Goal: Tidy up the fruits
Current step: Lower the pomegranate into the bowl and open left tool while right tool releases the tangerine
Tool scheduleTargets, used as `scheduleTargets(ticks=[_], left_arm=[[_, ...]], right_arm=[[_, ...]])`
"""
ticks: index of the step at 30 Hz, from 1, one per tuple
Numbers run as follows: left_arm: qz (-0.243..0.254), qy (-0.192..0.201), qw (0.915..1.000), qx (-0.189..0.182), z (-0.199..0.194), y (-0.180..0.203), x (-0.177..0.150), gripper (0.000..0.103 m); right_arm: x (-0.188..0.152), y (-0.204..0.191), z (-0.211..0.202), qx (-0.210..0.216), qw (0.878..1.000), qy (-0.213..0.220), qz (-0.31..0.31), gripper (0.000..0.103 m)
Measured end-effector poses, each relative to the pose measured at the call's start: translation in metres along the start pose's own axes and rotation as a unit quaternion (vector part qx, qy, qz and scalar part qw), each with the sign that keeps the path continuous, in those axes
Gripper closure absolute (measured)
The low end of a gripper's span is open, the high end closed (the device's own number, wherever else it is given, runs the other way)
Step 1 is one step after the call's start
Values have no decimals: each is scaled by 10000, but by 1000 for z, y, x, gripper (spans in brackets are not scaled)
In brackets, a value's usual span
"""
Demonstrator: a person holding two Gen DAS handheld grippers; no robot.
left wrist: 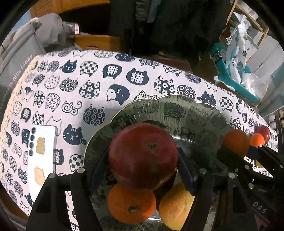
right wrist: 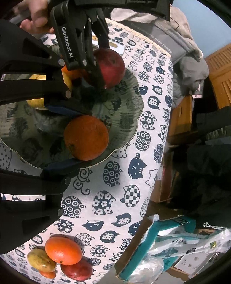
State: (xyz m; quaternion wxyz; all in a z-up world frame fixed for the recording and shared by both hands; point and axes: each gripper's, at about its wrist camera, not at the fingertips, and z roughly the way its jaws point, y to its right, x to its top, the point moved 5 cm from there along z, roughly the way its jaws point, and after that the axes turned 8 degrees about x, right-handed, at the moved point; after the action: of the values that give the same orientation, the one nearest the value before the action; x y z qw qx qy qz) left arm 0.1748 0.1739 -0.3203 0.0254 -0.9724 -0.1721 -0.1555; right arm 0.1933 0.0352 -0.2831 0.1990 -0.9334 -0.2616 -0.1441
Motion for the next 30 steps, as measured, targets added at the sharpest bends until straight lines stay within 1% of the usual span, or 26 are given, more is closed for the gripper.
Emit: scheduleTargets(ticks=[5,9,12,14,16,21,22,26,30], left_arm=[[-72,-276,9996,-75,14,0,-3,28],[24,-275,9996,11,14,5,-4,28],[-10,-316,9995,-15,12,5,-4,28],[-89,-210,9997,-64,5,2,-3,25],[-115,-82,9999,-57,-5,0,0,15],[-71,177,9997,139,-28,-9,-1,15],[-82,219,9994,236,-33,-12,-4,15],[-175,353,9984,407,-46,-27,-14,15],[-244,269,9984,444,-49,-41,-25,15]], right_arm=[[0,-2,0,44,10000,3,23,59],[-1,-2,1,87,9999,-26,55,59],[-1,-4,2,123,9999,-43,53,59],[-1,-4,2,152,9998,-35,87,59],[-1,-4,2,185,9997,-36,124,59],[-2,-8,6,205,9997,-91,112,59],[-2,-10,7,210,9997,-109,102,59],[-4,-16,16,192,9996,-215,67,58],[-6,-23,26,162,9992,-360,43,58]])
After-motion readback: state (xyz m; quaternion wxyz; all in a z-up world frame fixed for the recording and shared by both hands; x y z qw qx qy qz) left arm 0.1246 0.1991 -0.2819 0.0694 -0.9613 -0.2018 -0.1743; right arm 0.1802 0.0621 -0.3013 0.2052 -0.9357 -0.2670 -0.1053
